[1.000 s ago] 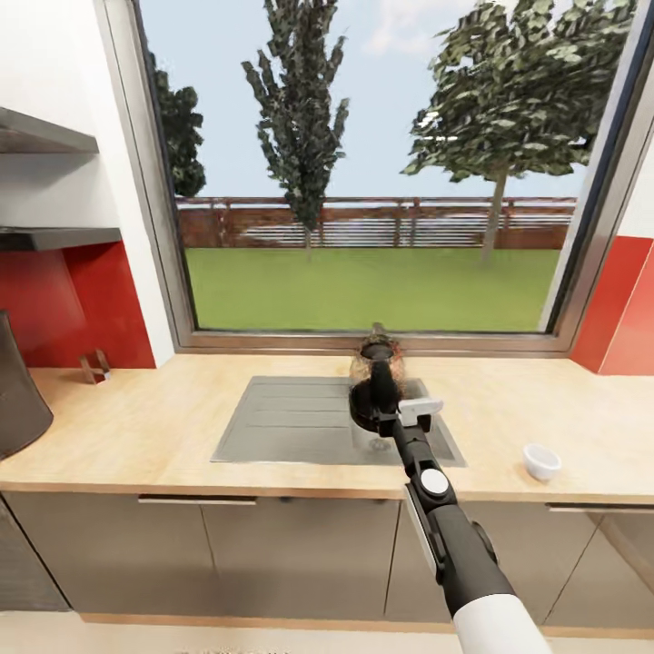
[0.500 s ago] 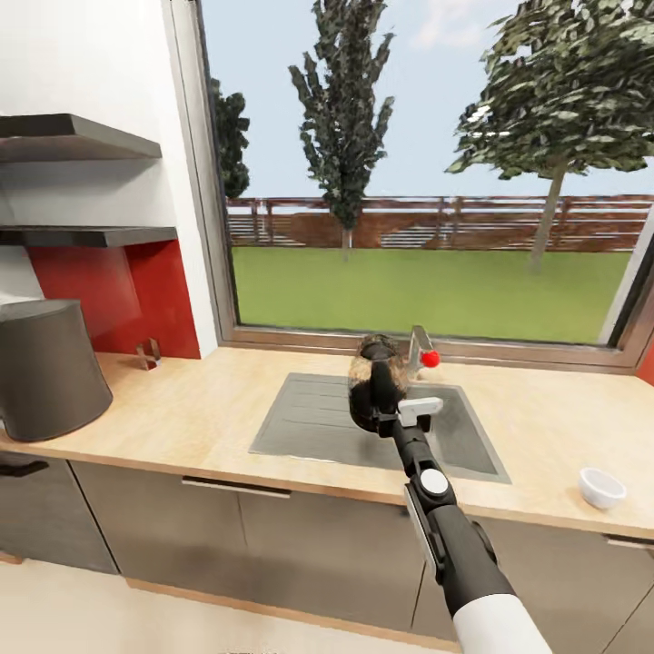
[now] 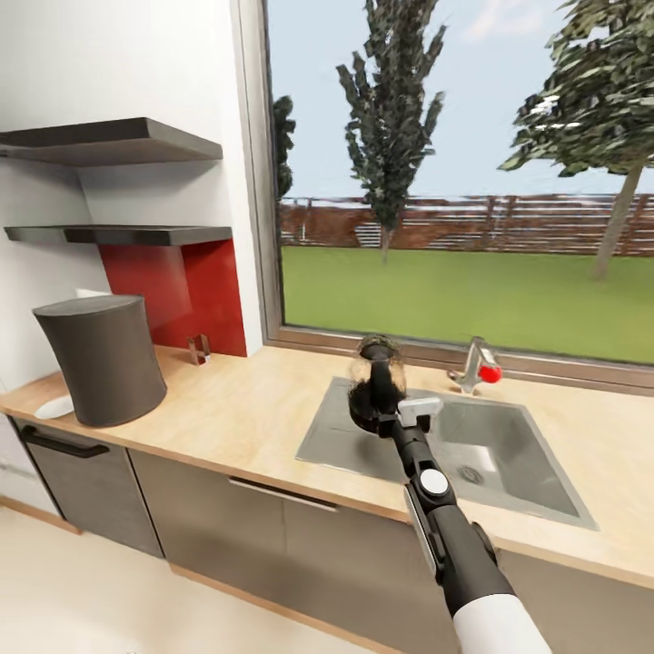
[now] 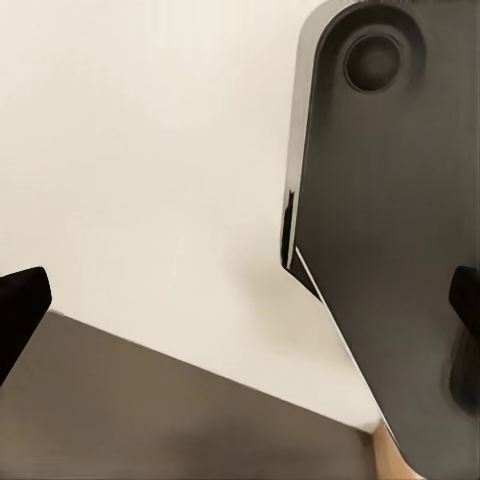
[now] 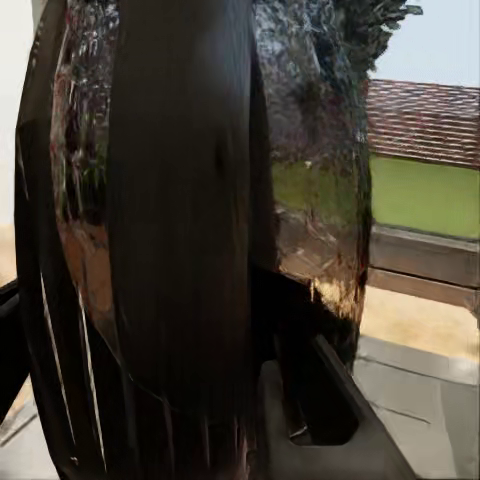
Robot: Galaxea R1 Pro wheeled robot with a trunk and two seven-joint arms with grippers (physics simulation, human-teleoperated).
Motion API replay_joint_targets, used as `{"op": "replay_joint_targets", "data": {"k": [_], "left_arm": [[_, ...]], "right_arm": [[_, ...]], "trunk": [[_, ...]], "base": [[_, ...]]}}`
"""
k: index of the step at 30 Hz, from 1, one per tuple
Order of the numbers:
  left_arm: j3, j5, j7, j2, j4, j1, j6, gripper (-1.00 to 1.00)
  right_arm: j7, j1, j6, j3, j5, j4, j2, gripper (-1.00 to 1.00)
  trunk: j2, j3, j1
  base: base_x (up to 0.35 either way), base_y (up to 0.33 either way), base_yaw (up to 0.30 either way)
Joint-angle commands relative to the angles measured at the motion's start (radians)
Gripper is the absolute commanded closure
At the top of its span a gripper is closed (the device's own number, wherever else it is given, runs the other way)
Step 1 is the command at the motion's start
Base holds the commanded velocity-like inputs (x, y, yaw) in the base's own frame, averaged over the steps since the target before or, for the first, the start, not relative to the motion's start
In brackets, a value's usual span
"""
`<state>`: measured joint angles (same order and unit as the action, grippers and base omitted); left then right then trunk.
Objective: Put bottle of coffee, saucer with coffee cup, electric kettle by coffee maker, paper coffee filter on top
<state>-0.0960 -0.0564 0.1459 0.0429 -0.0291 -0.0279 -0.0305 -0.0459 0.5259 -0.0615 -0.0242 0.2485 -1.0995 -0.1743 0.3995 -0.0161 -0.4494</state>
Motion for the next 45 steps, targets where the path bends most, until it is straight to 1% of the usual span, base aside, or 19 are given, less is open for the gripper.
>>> {"op": "replay_joint_targets", "data": {"k": [1, 18, 21, 27, 32, 34, 37, 45], "left_arm": [[-0.008, -0.006, 0.002, 0.000, -0.003, -0.001, -0.003, -1.00], [-0.008, -0.005, 0.003, 0.000, -0.003, -0.001, -0.005, -1.00], [-0.008, -0.005, 0.003, 0.000, -0.003, -0.001, -0.005, -1.00], [-0.008, -0.005, 0.003, 0.000, -0.003, -0.001, -0.005, -1.00], [-0.007, -0.005, 0.003, 0.000, -0.003, -0.001, -0.005, -1.00], [-0.008, -0.005, 0.003, 0.000, -0.003, -0.001, -0.005, -1.00], [-0.008, -0.005, 0.004, 0.000, -0.003, -0.001, -0.005, -1.00], [-0.008, -0.005, 0.004, 0.000, -0.002, -0.001, -0.005, -1.00]], "right_arm": [[-0.005, 0.000, -0.001, 0.000, 0.011, 0.000, 0.000, 1.00], [-0.003, 0.000, -0.002, 0.000, 0.011, 0.001, 0.000, 1.00], [-0.001, 0.000, -0.003, 0.000, 0.011, 0.002, 0.000, 1.00], [0.032, -0.001, -0.002, 0.000, 0.011, 0.002, 0.000, 1.00], [0.035, -0.001, -0.001, 0.000, 0.011, 0.002, 0.000, 1.00], [0.035, -0.001, -0.001, 0.000, -0.001, 0.002, 0.000, 1.00], [0.035, -0.001, -0.001, 0.000, -0.007, 0.002, 0.000, 1.00], [0.035, -0.001, -0.001, 0.000, -0.009, 0.003, 0.000, 1.00]], "trunk": [[0.001, 0.000, -0.001], [0.001, 0.000, -0.001], [0.001, 0.000, -0.001], [0.001, 0.004, -0.001], [0.001, 0.012, -0.001], [0.001, 0.015, -0.001], [0.001, 0.020, -0.001], [0.001, 0.032, -0.001]], "base": [[0.229, 0.233, 0.276], [0.183, 0.279, 0.270], [0.175, 0.286, 0.090], [0.175, 0.286, 0.011], [0.174, 0.286, 0.037], [0.134, 0.290, 0.072], [0.107, 0.295, 0.076], [0.109, 0.296, 0.080]]}}
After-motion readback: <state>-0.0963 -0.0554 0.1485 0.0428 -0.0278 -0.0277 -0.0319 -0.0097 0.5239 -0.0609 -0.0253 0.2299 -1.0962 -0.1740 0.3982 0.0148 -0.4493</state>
